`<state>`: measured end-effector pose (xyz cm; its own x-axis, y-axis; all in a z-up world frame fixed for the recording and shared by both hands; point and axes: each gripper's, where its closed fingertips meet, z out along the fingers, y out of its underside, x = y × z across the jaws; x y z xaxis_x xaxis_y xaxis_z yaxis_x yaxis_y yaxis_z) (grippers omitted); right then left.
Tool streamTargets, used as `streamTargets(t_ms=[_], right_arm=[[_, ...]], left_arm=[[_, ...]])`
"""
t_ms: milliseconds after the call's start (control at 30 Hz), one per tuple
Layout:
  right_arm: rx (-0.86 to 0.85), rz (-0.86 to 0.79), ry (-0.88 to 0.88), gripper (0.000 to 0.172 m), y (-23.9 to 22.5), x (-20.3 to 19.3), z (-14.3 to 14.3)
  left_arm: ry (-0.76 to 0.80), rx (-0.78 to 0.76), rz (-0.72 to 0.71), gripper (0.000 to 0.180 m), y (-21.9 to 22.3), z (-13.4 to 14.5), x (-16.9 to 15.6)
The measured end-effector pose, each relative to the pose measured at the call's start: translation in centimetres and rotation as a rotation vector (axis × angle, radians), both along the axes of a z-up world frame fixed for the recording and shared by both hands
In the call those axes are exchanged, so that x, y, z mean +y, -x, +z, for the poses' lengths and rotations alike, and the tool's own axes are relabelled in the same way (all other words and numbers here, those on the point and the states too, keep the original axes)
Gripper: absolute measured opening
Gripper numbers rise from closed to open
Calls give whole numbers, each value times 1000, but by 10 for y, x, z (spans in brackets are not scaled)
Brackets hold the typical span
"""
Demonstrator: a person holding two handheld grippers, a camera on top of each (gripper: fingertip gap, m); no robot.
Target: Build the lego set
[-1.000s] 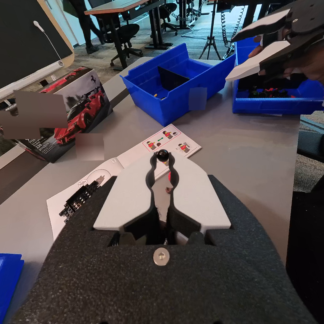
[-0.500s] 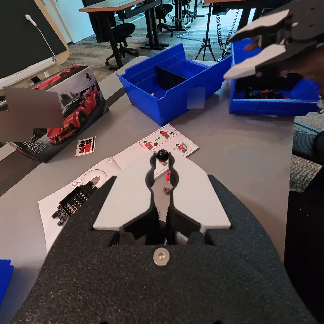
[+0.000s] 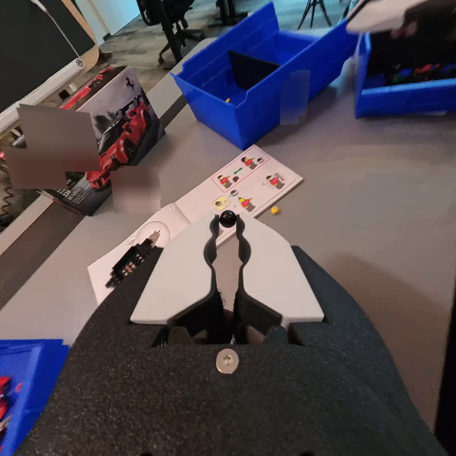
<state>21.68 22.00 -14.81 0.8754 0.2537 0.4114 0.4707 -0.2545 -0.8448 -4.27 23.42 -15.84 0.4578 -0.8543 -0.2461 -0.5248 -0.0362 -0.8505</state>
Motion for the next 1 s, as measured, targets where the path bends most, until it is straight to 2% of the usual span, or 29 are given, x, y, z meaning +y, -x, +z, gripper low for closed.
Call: streamTargets(t_ms=[33, 67, 133, 167, 200, 233, 267, 367, 400, 433, 467, 500, 600, 733, 900, 1000], right_arm=[[43, 21, -8, 0, 5, 0, 2], [79, 25, -14, 10, 7, 1, 5], [125, 11, -4, 81, 8, 4, 3], [124, 13, 36, 95, 10, 5, -3], [124, 19, 63, 85, 13, 4, -7], [120, 85, 64, 22, 23, 0, -6], [142, 166, 53, 0, 39, -6, -2], [227, 271, 104, 2, 80, -22, 6], [222, 280, 89, 26, 92, -25, 10], [189, 273, 83, 63, 100, -29, 11], [138, 274, 93, 86, 108, -32, 9], [97, 283, 103, 93, 115, -37, 7], [89, 394, 140, 82, 146, -58, 7], [32, 480, 82, 84, 173, -80, 19], [55, 462, 79, 80, 164, -76, 21], [52, 453, 91, 79, 160, -73, 17]], left_arm=[[-19, 29, -3, 12, 1, -4, 1], [-29, 46, -17, 12, 0, -8, 2], [-3, 61, -57, 12, -4, -20, 2], [20, 68, -73, 12, -5, -27, 3], [36, 72, -86, 12, -6, -33, 4], [50, 77, -102, 12, -8, -39, 4], [60, 87, -124, 12, -9, -44, 3], [73, 147, -167, 12, -10, -59, 0], [76, 168, -175, 12, -11, -63, -1], [83, 189, -182, 12, -11, -67, -2], [93, 211, -187, 12, -12, -73, -3], [104, 230, -194, 12, -12, -78, -4], [126, 301, -206, 12, -12, -96, -4], [146, 358, -200, 12, -12, -112, -2], [137, 467, -167, 12, -4, -124, 2], [137, 480, -171, 12, -5, -126, 0]])
